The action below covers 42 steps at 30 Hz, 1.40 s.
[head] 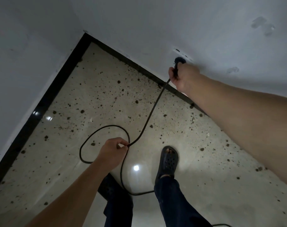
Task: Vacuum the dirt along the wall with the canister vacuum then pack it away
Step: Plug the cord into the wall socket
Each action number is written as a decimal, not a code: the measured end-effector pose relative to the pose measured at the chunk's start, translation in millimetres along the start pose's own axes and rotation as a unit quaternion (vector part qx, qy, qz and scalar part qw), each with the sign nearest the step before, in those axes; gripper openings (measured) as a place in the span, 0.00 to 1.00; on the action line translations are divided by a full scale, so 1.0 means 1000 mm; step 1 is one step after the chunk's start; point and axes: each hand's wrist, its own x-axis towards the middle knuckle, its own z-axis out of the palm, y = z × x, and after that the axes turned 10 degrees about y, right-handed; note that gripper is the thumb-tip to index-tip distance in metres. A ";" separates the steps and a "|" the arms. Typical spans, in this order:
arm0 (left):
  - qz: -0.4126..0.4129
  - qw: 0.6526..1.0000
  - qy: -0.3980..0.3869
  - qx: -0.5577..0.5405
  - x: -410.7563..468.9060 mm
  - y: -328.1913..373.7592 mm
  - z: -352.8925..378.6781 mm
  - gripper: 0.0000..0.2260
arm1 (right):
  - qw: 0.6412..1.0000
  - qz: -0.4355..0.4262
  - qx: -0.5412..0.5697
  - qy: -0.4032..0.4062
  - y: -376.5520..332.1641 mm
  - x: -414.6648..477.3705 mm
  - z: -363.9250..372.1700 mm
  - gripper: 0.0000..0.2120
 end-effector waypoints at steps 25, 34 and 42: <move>-0.100 0.990 0.096 0.029 -0.168 -0.143 0.020 0.07 | 0.903 -0.119 -0.410 -0.051 0.050 -0.077 -0.085 0.14; -0.166 0.977 0.132 -0.035 -0.288 -0.147 0.100 0.08 | 0.815 -0.088 -0.555 -0.143 0.166 -0.142 -0.197 0.13; -0.172 0.981 0.040 -0.079 -0.345 -0.152 0.213 0.12 | 0.695 -0.156 -0.680 -0.173 0.195 -0.146 -0.287 0.23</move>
